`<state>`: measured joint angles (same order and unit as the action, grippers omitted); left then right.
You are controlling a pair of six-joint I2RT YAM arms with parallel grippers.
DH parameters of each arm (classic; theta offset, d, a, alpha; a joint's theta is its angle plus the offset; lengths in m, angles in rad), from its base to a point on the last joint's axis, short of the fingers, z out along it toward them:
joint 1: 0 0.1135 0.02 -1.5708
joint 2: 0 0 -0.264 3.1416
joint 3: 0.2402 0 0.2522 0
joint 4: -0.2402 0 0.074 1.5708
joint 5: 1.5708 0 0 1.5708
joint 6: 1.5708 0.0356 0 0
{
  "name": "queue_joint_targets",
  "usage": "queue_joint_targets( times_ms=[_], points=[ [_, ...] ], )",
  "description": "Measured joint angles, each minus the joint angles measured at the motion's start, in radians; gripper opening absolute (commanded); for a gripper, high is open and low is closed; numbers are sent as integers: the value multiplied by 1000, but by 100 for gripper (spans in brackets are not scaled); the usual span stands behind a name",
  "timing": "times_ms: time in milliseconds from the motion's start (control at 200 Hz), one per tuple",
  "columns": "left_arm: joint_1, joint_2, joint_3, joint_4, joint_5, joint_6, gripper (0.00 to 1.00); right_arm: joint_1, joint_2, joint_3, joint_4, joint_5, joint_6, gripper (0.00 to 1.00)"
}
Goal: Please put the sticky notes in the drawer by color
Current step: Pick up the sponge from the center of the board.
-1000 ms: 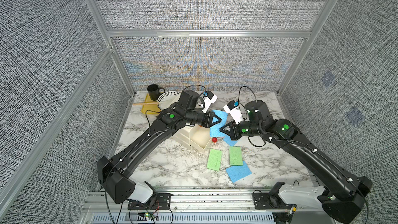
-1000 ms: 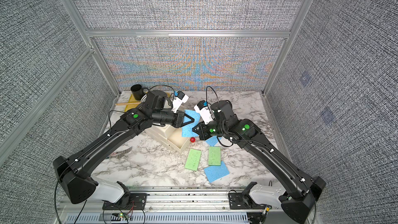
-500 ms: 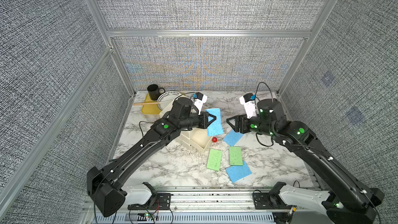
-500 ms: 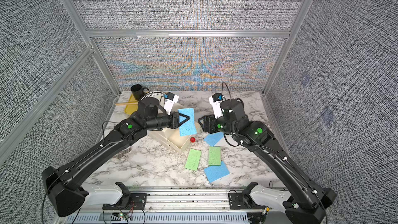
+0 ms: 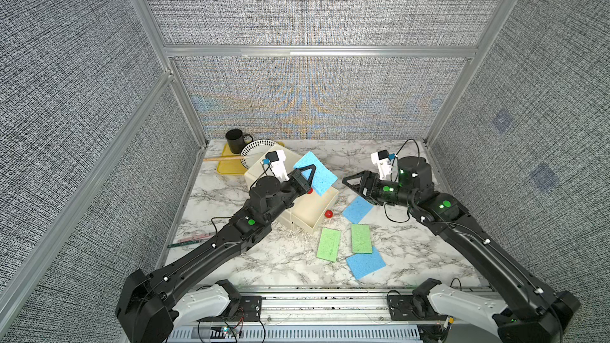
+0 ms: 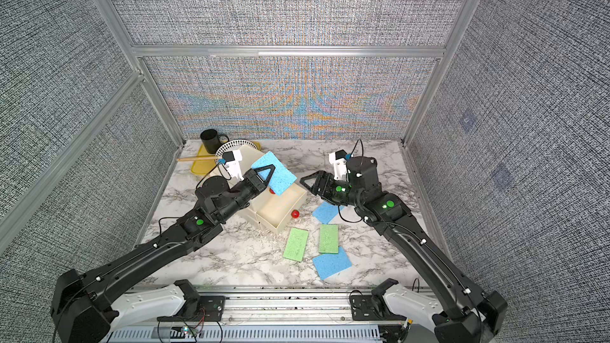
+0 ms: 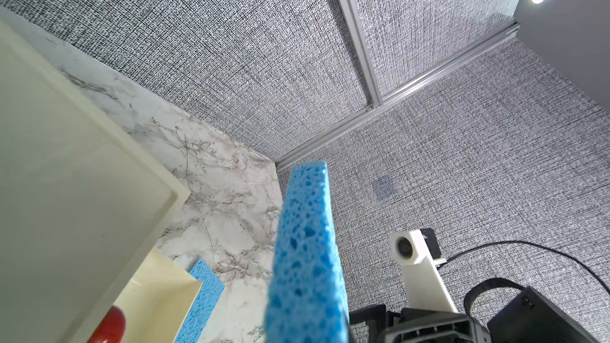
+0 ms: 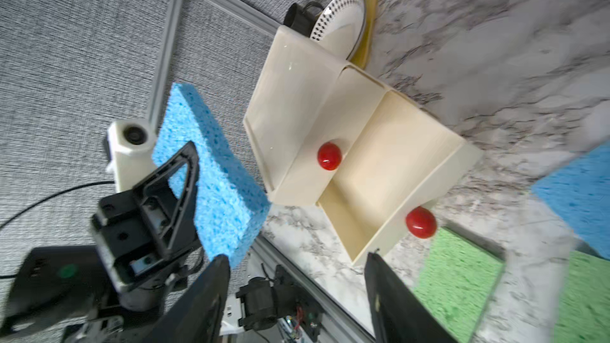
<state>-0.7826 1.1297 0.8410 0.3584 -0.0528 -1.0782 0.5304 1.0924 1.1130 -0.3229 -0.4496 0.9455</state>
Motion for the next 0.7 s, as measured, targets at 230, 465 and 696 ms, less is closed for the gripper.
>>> queue_joint_targets(
  times_ms=[230, 465, 696],
  points=[
    [-1, -6, -13, 63, -27, -30, 1, 32, 29, -7, 182, -83, 106, 69],
    [-3, 11, -5, 77, -25, -41, 1, 58, 122, 25, 228, -119, 148, 64],
    [-3, 17, 1, 90, -19, -47, 1, 80, 177, 82, 239, -122, 149, 19]
  ],
)
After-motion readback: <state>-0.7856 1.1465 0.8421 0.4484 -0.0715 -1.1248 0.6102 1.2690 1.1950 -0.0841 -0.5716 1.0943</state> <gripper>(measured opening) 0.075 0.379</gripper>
